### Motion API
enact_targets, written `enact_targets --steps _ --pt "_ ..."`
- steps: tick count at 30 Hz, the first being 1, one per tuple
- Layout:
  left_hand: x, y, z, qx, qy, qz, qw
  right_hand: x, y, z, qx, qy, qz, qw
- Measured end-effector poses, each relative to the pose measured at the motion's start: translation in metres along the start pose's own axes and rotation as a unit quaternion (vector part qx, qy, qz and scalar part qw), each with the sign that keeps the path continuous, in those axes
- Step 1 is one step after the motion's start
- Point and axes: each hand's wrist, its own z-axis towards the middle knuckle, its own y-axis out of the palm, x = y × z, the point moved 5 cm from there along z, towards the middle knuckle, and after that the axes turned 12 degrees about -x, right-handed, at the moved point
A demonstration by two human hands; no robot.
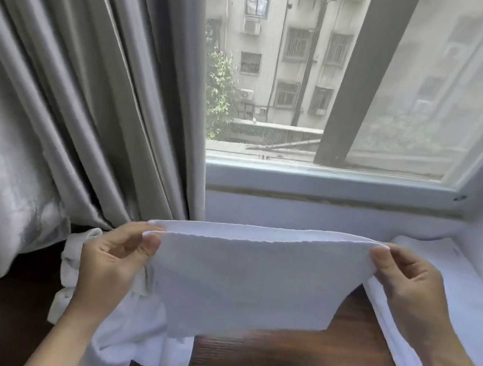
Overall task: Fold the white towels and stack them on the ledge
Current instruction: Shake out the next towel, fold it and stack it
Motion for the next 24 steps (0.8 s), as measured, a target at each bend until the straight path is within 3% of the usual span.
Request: enact_targets --steps 7,16,20,24 --pt "0.037 -0.002 0.021 -0.004 0.024 -0.088 0.996 -0.042 -0.008 0.005 -0.018 -0.035 0.081 0.996" --pt "0.038 0.007 0.044 -0.020 0.012 -0.085 0.996 -0.044 -0.020 0.024 -0.022 -0.025 0.109 0.994" --pt "0.016 0.016 0.056 -0.027 -0.028 -0.115 0.993 -0.024 -0.015 0.043 -0.036 0.012 0.112 0.993" --pt "-0.017 0.027 0.076 -0.034 -0.081 -0.045 0.995 0.009 -0.016 0.072 -0.028 0.048 0.038 0.998"
